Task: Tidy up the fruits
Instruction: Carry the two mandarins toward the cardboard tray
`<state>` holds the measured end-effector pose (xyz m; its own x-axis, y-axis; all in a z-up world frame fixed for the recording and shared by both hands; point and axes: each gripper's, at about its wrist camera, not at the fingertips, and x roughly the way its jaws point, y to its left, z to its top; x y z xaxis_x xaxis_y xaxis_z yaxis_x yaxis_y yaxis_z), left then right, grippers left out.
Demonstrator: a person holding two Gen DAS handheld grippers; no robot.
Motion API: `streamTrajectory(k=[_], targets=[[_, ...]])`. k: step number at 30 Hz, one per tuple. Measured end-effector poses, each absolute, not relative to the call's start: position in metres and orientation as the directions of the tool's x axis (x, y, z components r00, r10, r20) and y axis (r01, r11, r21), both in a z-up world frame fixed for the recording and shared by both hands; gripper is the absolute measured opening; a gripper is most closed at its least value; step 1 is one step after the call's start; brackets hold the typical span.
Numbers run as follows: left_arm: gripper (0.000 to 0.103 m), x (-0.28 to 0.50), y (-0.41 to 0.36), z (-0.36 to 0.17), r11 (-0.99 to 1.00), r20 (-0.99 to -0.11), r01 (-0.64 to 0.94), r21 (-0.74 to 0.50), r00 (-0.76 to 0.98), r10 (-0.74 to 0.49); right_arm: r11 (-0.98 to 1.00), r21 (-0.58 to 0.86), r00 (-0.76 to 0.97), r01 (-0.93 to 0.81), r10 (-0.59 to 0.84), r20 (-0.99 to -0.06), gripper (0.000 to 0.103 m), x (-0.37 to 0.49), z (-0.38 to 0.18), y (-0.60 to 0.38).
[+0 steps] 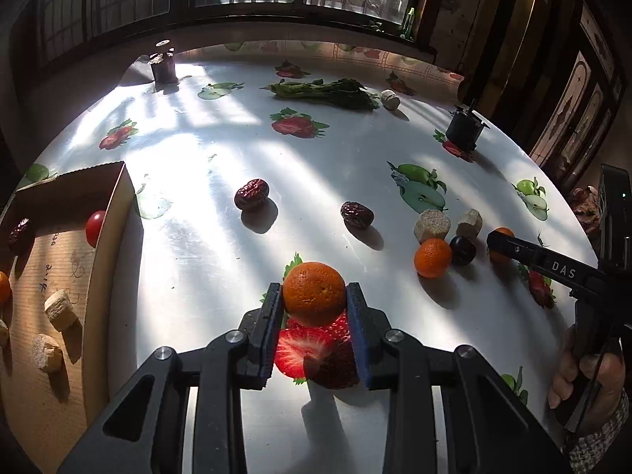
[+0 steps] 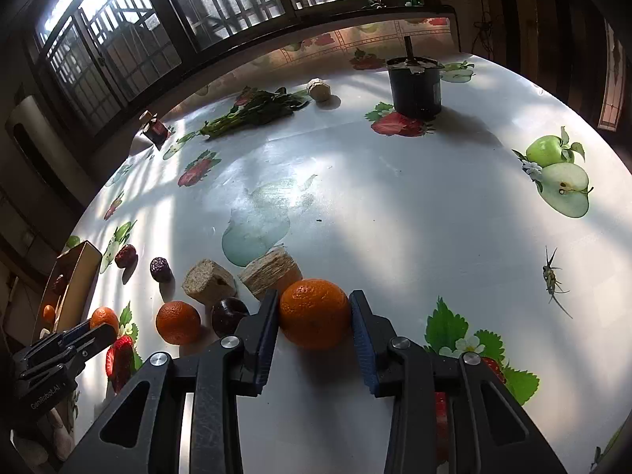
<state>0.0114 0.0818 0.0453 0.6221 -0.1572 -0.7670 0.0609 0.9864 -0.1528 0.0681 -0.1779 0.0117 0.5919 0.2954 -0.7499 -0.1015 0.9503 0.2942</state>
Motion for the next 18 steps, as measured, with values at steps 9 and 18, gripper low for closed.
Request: streamTrajectory(k=[9, 18], targets=[[0.031, -0.037, 0.104, 0.070, 0.988, -0.734, 0.015, -0.154, 0.667, -0.124, 0.948, 0.296, 0.616, -0.118, 0.304, -0.727, 0.038, 0.031, 0.033, -0.170], [0.031, -0.080, 0.144, 0.081, 0.985, -0.722, -0.102, -0.140, 0.691, -0.031, 0.933, 0.283, 0.616, -0.224, 0.360, -0.700, 0.038, -0.006, 0.057, -0.124]])
